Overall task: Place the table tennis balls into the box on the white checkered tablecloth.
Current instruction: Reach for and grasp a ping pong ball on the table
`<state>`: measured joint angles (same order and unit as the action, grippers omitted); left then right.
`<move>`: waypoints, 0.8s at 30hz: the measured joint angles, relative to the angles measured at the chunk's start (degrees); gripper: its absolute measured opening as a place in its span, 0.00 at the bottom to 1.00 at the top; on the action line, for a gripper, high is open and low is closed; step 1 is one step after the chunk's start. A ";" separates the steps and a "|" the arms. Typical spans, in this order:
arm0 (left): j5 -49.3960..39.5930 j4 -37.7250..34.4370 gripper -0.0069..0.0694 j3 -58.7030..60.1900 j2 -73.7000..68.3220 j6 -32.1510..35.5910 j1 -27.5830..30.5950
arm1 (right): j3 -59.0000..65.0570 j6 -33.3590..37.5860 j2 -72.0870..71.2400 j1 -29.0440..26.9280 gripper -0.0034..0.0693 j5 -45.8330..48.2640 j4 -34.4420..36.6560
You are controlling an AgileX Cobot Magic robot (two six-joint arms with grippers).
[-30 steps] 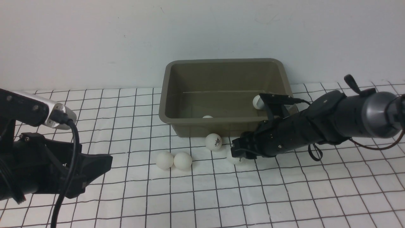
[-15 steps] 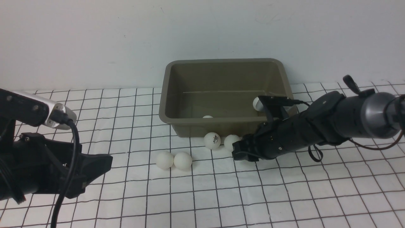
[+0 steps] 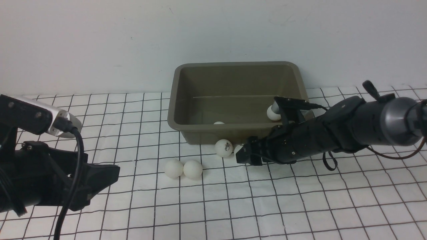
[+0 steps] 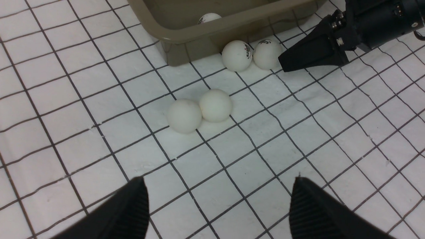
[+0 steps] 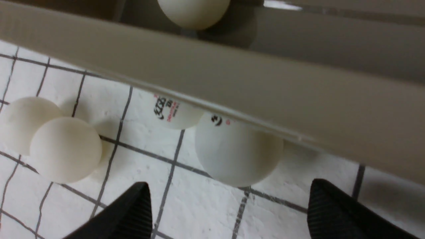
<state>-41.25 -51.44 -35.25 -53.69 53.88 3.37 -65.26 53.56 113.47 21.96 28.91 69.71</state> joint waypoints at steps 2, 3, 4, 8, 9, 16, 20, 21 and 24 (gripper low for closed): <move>0.00 0.00 0.76 0.00 0.00 0.00 0.00 | 0.00 4.25 0.00 0.65 0.83 -1.04 3.89; 0.00 0.00 0.76 0.00 0.00 0.00 0.00 | 0.00 5.98 0.00 1.17 0.83 -1.70 5.68; 0.00 0.00 0.76 0.00 0.00 0.00 0.00 | 0.00 7.05 0.00 1.65 0.83 -2.34 6.91; 0.00 0.00 0.76 0.00 0.00 0.00 0.00 | 0.00 8.23 0.00 2.45 0.83 -3.82 8.42; -0.08 0.00 0.76 0.00 0.00 0.00 0.00 | 0.00 8.62 0.00 2.85 0.83 -4.60 8.78; -0.60 0.00 0.76 0.00 0.00 0.00 0.00 | 0.00 9.08 0.00 3.40 0.83 -8.68 9.59; -0.60 0.00 0.76 0.00 0.00 -0.04 0.00 | 0.00 9.66 0.18 3.40 0.83 -8.87 10.16; -0.60 0.00 0.76 0.00 0.00 -0.04 0.00 | 0.00 9.66 0.24 3.40 0.83 -8.87 10.19; -0.60 0.00 0.76 0.00 0.00 -0.04 0.00 | 0.00 10.95 1.40 3.40 0.83 -9.15 11.50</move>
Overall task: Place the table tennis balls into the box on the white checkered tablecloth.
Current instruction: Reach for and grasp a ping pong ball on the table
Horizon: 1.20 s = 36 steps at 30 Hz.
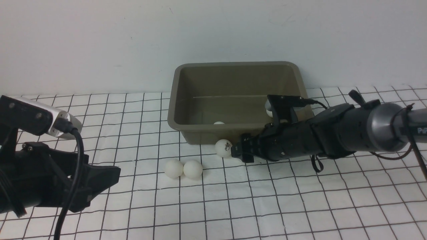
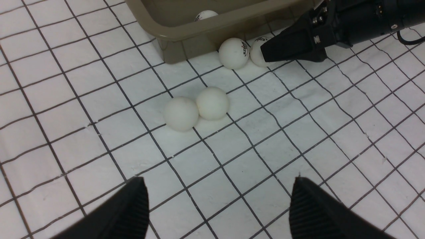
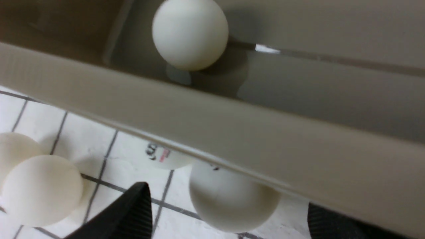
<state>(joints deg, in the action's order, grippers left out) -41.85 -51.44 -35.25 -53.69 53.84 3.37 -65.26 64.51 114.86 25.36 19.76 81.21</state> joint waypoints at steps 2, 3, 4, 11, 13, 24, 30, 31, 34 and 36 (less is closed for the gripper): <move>0.00 0.00 0.76 0.00 0.00 0.00 0.00 | 0.00 0.70 0.42 0.00 0.83 -0.20 0.60; 0.00 0.00 0.76 0.00 0.00 0.00 0.00 | 0.00 1.19 0.69 0.00 0.83 -0.33 1.09; 0.00 0.00 0.76 0.00 0.00 0.00 0.00 | 0.00 1.66 0.87 0.00 0.83 -0.39 1.56; 0.00 0.00 0.76 0.00 0.00 0.00 0.00 | 0.00 6.89 1.43 0.00 0.83 -0.39 7.05; 0.00 0.00 0.76 0.00 0.00 0.00 0.00 | 0.00 8.57 1.43 0.00 0.83 -0.39 8.94; 0.00 0.00 0.76 0.00 0.00 0.00 0.00 | 0.00 14.27 1.43 0.00 0.76 -0.39 14.88; 0.00 0.00 0.76 0.00 0.00 0.00 0.00 | 0.00 14.40 1.43 0.00 0.73 1.05 14.88; 0.00 0.00 0.76 0.00 0.00 0.00 0.00 | 0.00 14.40 1.43 0.00 0.73 1.13 14.88; 0.00 0.00 0.76 0.00 0.00 0.00 0.00 | 0.00 14.40 1.56 0.00 0.73 1.18 14.88; 0.00 0.00 0.76 0.00 0.00 0.00 0.00 | 0.00 14.40 2.26 0.00 0.73 1.44 14.90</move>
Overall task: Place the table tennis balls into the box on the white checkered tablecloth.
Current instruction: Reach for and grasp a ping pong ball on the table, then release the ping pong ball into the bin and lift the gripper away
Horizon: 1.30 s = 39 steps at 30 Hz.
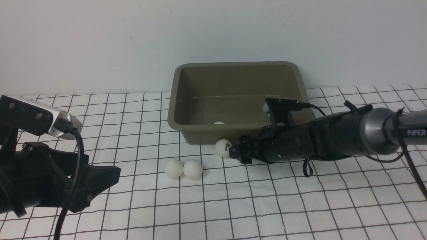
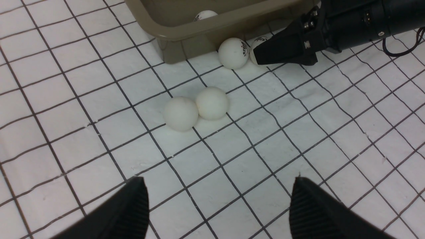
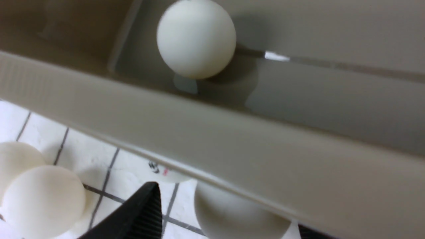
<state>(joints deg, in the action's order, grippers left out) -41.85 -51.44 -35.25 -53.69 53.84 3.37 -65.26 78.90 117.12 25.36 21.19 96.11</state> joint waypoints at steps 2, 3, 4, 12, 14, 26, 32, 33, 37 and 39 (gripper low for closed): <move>0.00 0.00 0.76 0.00 0.00 0.00 0.00 | 0.00 0.00 0.60 0.00 0.72 0.43 0.00; 0.00 0.00 0.76 0.00 0.00 0.00 0.00 | -0.06 -0.28 0.78 0.00 0.70 0.75 0.18; 0.00 0.00 0.76 0.00 0.00 0.00 0.00 | -0.06 -0.28 0.78 0.00 0.69 0.75 0.18; 0.00 0.00 0.76 0.00 0.00 0.00 0.00 | -0.06 -0.19 0.99 0.00 0.53 0.79 0.18; 0.00 0.00 0.76 0.00 0.00 0.00 0.00 | -0.06 0.02 0.99 0.00 0.53 0.96 0.18; 0.00 0.00 0.76 0.00 0.00 0.00 0.00 | -0.01 1.47 -3.11 0.00 0.53 0.49 -3.90; 0.00 0.00 0.76 0.00 0.00 0.00 0.00 | 0.03 -2.79 -6.51 0.00 0.53 0.52 -10.06; 0.00 0.00 0.76 0.00 0.00 0.00 0.00 | 0.03 -4.33 -7.12 0.00 0.53 0.64 -12.21; 0.00 0.00 0.76 0.00 0.00 0.00 0.00 | 0.03 -12.69 -8.64 0.00 0.53 1.77 -21.04; 0.00 0.00 0.76 0.00 0.00 0.00 0.00 | 0.03 -17.02 -9.25 0.00 0.53 2.55 -26.43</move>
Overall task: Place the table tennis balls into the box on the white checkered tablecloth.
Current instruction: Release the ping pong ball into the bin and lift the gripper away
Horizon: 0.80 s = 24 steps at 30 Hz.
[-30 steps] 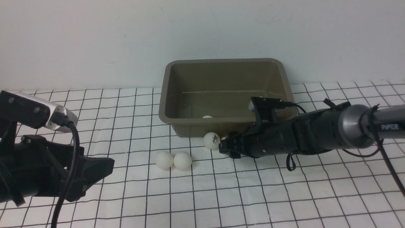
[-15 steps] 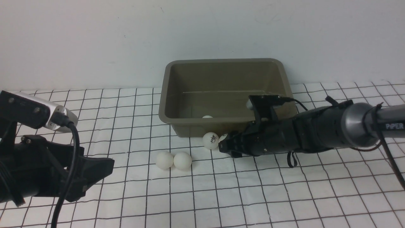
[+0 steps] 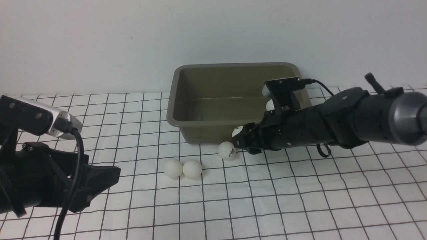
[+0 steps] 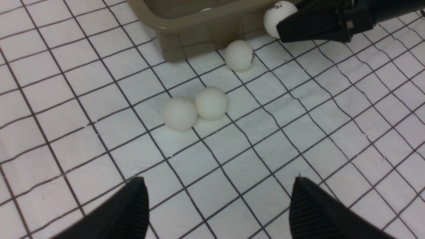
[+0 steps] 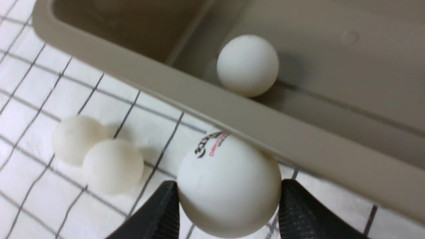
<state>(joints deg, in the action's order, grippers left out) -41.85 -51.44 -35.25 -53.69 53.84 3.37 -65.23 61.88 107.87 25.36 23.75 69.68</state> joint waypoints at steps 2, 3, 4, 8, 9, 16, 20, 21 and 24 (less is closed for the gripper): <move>0.00 0.00 0.76 0.00 0.00 0.00 0.00 | 0.00 -3.40 -0.34 0.00 0.53 0.65 -3.79; 0.00 0.00 0.76 0.00 0.00 0.00 0.00 | 0.00 -4.32 -0.41 0.00 0.53 0.83 -4.84; 0.00 0.00 0.76 0.00 0.00 0.00 0.00 | 0.00 -7.42 -0.63 0.00 0.53 1.34 -7.95; 0.00 0.00 0.76 0.00 0.00 0.00 0.00 | 0.00 -12.40 -0.91 0.00 0.53 2.12 -14.35; 0.00 0.00 0.76 0.00 0.00 0.00 0.00 | 0.00 -13.49 -0.91 0.00 0.53 2.45 -15.43; 0.00 0.00 0.76 0.00 0.00 0.00 0.00 | 0.00 -15.65 -1.26 0.00 0.53 6.45 -19.53; 0.00 0.00 0.76 0.00 0.00 0.00 0.00 | 0.02 -15.65 -3.88 0.00 0.53 6.98 -20.76; 0.00 0.00 0.76 0.00 0.00 0.00 0.00 | 0.02 -15.65 -4.77 0.00 0.53 6.92 -20.90; 0.00 0.00 0.76 0.00 0.00 0.00 0.00 | 0.02 -15.65 -6.56 0.00 0.53 6.33 -21.18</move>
<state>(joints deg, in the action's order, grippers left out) -41.85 -51.44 -35.25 -53.69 53.84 3.37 -65.21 46.23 101.31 25.36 30.08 48.50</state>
